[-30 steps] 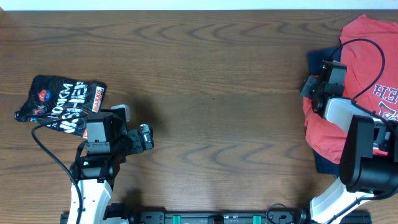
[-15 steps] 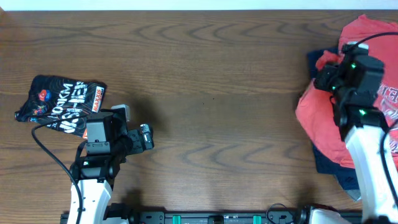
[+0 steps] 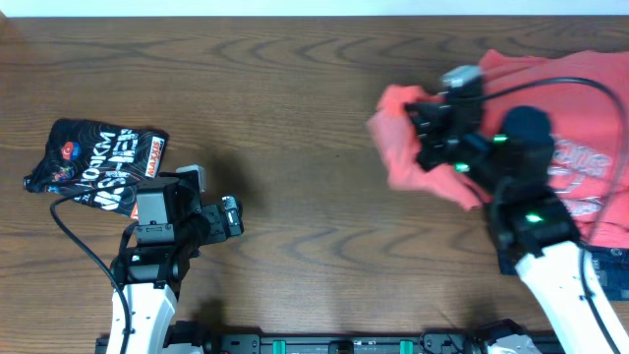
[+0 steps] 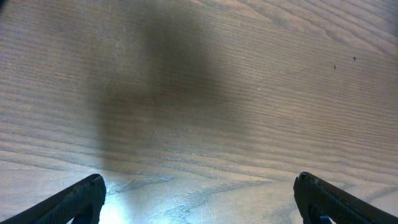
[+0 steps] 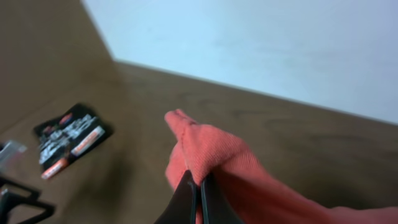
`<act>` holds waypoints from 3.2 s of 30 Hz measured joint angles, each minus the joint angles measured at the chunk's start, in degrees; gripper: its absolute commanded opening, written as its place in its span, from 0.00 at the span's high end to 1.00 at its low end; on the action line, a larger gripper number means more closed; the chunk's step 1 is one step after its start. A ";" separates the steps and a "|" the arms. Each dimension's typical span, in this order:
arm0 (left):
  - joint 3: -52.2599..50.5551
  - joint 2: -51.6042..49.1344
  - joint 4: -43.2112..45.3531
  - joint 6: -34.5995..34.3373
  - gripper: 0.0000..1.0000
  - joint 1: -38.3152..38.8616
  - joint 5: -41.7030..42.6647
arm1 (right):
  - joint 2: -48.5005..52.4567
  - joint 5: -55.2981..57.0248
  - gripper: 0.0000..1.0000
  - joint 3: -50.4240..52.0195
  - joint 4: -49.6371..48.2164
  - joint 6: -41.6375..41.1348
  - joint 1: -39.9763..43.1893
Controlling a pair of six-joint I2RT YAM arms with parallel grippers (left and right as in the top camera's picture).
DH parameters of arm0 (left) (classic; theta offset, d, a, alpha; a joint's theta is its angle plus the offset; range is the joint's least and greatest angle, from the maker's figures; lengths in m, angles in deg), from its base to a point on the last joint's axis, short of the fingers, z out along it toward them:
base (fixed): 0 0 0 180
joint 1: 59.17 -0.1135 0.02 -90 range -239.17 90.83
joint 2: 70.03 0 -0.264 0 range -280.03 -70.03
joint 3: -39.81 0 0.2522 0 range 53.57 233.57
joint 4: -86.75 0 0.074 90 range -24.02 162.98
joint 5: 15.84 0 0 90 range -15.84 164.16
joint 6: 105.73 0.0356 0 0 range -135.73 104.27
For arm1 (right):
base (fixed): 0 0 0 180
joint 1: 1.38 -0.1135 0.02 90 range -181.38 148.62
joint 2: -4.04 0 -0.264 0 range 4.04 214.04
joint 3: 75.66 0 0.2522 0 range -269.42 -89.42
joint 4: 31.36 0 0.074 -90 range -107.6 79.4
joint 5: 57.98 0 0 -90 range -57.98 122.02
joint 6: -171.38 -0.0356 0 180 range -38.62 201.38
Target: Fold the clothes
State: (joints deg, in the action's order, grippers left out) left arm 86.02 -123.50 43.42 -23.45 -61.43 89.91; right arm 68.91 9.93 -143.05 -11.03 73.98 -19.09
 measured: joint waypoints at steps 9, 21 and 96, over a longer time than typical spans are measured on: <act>0.07 0.00 0.02 0.00 0.02 0.00 0.17 | 17.38 10.14 0.99 0.00 -18.67 -3.28 -11.39; 0.07 -0.02 0.04 0.00 0.02 0.00 0.22 | 26.38 14.93 0.01 -0.04 -17.00 -6.78 -14.32; 13.60 -47.43 63.93 -41.33 0.02 -9.09 10.14 | -5.09 37.35 0.01 -0.31 35.71 -5.77 17.59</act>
State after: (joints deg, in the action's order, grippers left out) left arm 99.62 -170.93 107.35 -64.79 -70.52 100.05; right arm 63.81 47.28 -143.35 24.69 68.21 -1.50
